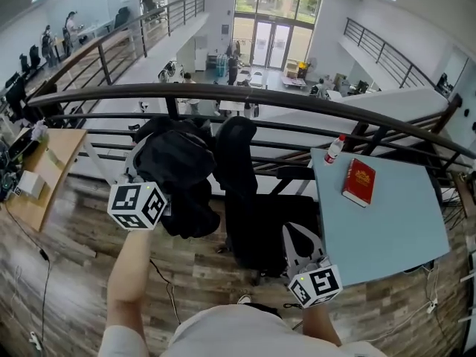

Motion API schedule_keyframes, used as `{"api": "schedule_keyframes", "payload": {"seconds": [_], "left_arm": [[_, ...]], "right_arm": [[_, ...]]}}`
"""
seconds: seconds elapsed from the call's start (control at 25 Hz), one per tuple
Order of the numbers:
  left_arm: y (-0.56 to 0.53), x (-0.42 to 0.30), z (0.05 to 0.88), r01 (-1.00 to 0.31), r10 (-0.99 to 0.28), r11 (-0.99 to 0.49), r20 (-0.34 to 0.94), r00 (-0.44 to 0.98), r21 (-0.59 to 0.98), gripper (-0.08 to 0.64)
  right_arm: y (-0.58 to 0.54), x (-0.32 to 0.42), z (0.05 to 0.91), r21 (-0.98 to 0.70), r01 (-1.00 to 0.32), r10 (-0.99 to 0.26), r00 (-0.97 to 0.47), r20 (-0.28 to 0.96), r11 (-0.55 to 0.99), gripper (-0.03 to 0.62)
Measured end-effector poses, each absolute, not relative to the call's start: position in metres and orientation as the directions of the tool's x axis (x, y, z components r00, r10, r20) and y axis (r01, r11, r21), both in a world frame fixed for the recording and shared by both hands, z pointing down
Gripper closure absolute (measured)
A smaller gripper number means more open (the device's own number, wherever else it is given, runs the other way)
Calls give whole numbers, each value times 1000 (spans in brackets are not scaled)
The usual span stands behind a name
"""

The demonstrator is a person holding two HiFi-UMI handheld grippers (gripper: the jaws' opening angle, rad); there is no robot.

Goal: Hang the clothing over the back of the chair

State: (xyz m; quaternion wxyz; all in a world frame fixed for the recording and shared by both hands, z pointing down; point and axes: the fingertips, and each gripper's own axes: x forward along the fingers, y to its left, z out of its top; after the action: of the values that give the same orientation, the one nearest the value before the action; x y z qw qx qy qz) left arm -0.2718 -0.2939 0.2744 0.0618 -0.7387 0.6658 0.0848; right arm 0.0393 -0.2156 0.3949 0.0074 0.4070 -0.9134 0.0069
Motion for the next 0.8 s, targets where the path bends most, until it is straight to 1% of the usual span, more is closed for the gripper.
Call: {"api": "schedule_keyframes", "payload": {"seconds": [0.2,0.36,0.52,0.68,0.8], "left_arm": [[-323,-247,257,-987,-968,-149,-196,159,-63,489],[-347,-234,238,-981,-964,-162,-197,180,-106,489],[-373,-215,220,-969,-960,-167,-192,202,-184,489],[-392,-192,196,-957,-949,-183,-212,232,-225,489],[-403,-169,171,-940,-935,-190,-239,261,-285,489]], "right_arm": [[-220,45,391,-5,-743,-743,-669,7,669,575],[-224,48,389,-5,-746,-746,-666,1,666,575],[-230,57,388,-13,-755,-755,-656,-5,656,575],[-236,70,394,-35,-778,-778,-628,0,627,575],[-242,80,396,-46,-793,-793,-609,3,608,575]]}}
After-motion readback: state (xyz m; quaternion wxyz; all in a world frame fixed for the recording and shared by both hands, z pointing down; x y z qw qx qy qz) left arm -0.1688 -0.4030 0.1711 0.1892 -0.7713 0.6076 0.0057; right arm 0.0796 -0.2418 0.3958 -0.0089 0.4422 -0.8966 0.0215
